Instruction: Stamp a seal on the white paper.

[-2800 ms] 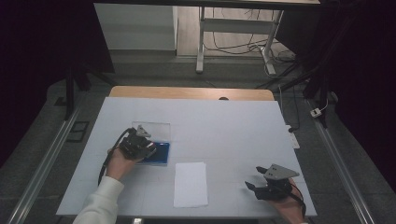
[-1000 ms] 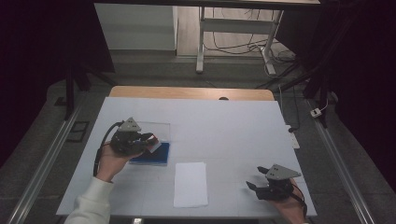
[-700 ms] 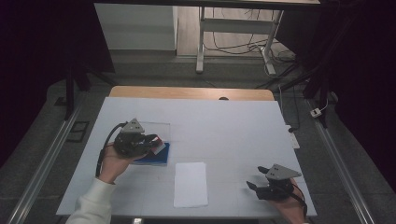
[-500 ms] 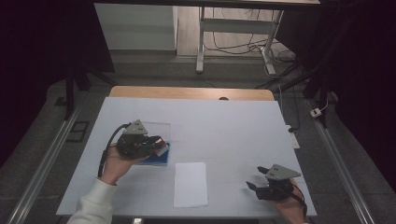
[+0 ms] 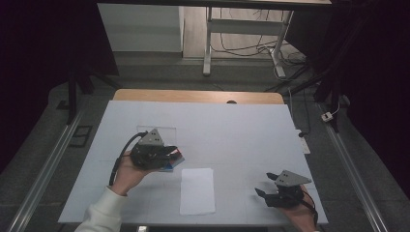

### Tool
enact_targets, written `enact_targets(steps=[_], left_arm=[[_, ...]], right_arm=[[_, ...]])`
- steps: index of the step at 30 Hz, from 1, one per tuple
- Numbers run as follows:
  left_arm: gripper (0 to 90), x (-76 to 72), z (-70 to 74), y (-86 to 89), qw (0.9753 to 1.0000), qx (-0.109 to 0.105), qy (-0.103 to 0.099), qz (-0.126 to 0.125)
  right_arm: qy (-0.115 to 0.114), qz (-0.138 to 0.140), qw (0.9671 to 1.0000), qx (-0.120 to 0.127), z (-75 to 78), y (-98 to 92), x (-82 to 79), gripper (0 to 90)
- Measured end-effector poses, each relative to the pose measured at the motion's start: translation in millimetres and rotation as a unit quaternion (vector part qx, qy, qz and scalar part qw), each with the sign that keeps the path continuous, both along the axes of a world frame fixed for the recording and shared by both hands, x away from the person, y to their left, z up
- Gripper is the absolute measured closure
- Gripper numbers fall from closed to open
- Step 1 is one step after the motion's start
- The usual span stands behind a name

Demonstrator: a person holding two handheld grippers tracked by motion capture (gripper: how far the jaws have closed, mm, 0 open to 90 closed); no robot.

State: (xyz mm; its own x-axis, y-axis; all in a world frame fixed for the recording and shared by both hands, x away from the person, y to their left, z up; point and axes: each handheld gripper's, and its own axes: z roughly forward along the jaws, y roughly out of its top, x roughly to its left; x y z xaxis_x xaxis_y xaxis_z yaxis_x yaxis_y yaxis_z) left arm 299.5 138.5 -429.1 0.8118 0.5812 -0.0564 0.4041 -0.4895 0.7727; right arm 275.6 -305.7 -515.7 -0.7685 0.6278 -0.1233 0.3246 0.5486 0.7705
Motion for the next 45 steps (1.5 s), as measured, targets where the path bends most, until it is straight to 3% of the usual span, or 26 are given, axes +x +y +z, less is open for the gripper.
enact_targets(steps=[18, 45], left_arm=[[69.8, -4.9, -12.9, -31.0, 0.9989, 0.026, 0.004, -0.038], [69.7, -9.9, -26.7, -55.1, 0.9957, 0.044, 0.018, -0.08]], right_arm=[[0.0, 0.001, 1.0, -0.001, -0.7, 0.4, 0.1, 27.2], [0.0, -0.001, 1.0, -0.002, -1.3, 0.8, 0.0, 27.5]])
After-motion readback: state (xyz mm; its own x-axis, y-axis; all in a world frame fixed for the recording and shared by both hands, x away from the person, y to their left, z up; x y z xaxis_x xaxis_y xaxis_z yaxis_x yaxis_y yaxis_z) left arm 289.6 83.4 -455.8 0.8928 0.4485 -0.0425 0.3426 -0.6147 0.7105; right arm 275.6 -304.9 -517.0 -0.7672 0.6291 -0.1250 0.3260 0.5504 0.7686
